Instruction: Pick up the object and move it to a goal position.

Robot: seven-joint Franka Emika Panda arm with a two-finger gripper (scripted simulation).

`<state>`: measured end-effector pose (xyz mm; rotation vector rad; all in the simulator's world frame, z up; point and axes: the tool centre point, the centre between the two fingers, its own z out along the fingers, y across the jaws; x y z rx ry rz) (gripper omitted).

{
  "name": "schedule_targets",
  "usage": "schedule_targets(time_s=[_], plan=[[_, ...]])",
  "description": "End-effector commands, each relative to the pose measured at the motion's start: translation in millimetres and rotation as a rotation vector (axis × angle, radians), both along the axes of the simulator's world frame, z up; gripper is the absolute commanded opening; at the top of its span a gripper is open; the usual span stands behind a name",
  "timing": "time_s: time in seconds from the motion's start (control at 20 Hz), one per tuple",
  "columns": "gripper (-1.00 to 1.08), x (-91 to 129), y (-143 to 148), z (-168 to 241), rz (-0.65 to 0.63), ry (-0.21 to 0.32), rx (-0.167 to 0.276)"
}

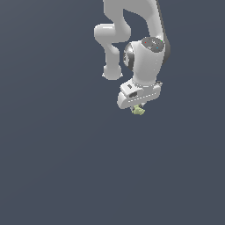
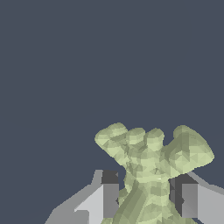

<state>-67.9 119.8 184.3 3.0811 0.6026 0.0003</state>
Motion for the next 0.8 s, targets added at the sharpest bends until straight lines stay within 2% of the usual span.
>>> schedule_targets(time_s=[0.0, 0.4, 0.75], plan=[[-1.00, -12.0, 9.7, 16.5, -0.001, 0.000, 0.000], [-1.00, -35.8, 32.3, 53.5, -0.001, 0.000, 0.000], [-1.00, -41.3, 39.3, 64.6, -0.001, 0.001, 0.002]])
